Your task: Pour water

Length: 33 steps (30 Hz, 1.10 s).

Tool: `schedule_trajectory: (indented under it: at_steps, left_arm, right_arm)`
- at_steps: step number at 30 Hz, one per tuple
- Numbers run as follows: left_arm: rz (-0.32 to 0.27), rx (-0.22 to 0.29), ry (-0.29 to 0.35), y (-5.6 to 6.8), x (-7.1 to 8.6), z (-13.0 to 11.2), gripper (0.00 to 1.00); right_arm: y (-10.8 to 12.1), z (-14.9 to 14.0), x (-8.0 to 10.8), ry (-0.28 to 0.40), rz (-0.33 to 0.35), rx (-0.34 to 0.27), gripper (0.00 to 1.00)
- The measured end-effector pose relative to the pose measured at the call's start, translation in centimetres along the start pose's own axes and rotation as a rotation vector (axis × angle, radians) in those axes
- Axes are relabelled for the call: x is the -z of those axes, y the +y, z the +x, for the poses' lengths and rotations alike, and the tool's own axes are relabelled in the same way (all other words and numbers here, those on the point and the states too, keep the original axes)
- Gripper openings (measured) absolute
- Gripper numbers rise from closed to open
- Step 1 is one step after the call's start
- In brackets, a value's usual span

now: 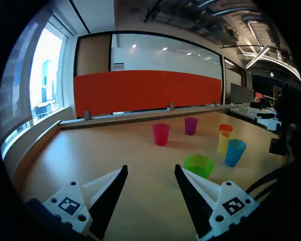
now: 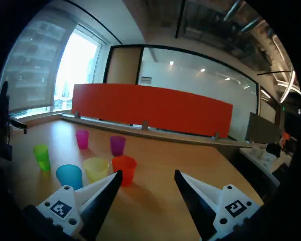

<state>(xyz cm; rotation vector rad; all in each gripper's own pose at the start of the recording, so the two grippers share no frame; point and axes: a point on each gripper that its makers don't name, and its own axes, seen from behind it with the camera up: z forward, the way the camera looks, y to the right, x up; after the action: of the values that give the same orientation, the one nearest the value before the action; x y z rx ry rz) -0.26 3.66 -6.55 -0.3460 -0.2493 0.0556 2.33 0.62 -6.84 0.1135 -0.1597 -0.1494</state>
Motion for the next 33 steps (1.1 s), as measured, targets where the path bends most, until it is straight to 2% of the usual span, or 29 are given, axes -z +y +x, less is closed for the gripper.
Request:
schedule_trajectory:
  at_steps: [8, 15, 24, 27, 30, 33]
  left_arm:
    - [0.063, 0.018, 0.064, -1.4, 0.1, 1.4, 0.86]
    - [0.092, 0.053, 0.117, -2.0, -0.1, 2.5, 0.87]
    - [0.145, 0.032, 0.243, -3.1, 0.4, 5.4, 0.86]
    - [0.157, 0.04, 0.272, -3.3, 0.4, 5.8, 0.86]
    - [0.172, 0.056, 0.292, -3.4, 0.3, 6.2, 0.86]
    - [0.197, 0.052, 0.311, -3.7, 0.2, 6.5, 0.86]
  right_arm:
    - [1.3, 1.5, -1.0, 0.084, -0.065, 0.001, 1.0]
    - [1.8, 2.4, -1.7, 0.138, -0.093, -0.053, 1.0]
    - [2.7, 2.9, -1.9, 0.172, -0.131, -0.069, 1.0]
    - [2.9, 3.1, -2.0, 0.181, -0.144, -0.074, 1.0]
    - [3.3, 3.0, -2.2, 0.183, -0.164, -0.094, 1.0]
    - [3.8, 2.9, -2.3, 0.182, -0.181, -0.123, 1.0]
